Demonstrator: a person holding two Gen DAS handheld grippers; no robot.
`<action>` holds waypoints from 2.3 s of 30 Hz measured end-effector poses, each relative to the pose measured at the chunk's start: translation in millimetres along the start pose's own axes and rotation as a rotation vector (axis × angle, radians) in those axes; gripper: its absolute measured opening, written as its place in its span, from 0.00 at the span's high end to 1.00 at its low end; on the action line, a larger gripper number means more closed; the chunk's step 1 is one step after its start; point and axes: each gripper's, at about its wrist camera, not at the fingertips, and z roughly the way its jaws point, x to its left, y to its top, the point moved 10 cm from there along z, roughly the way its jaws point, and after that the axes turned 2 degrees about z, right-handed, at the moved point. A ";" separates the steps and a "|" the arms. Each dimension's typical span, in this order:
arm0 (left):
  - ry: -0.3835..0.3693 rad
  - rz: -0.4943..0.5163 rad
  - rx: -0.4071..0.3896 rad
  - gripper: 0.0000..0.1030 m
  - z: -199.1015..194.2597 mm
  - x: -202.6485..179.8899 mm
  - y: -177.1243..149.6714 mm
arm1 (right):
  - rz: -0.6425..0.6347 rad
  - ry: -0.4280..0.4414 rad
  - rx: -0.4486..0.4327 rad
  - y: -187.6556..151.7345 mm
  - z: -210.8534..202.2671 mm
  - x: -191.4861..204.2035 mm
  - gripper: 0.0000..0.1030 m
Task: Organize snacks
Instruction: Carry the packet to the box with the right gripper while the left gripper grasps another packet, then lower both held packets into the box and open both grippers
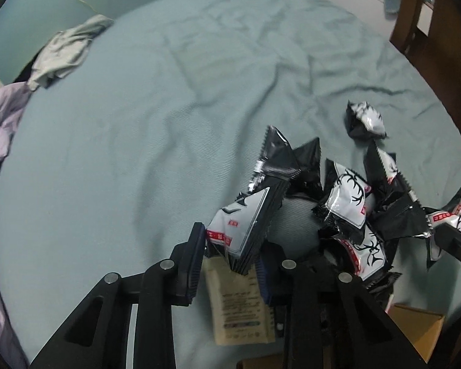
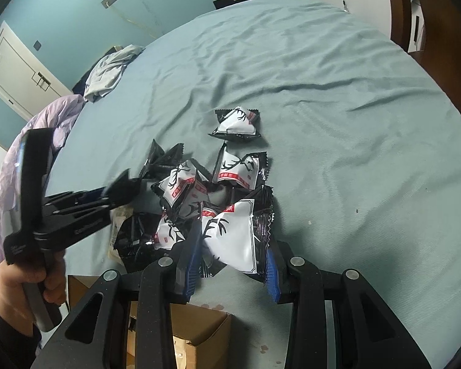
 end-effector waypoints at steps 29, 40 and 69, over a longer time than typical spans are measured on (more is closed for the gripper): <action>-0.212 0.068 0.044 0.71 -121.5 -75.6 -155.7 | -0.150 0.075 -0.013 -64.1 -82.7 34.3 0.67; -0.192 0.014 0.150 0.70 -84.1 -64.1 -166.0 | -0.148 0.071 0.028 -64.0 -65.2 41.5 0.67; 0.006 -0.139 -0.027 0.35 -119.5 17.8 -128.9 | -0.317 0.096 0.171 -101.8 -16.1 96.9 0.67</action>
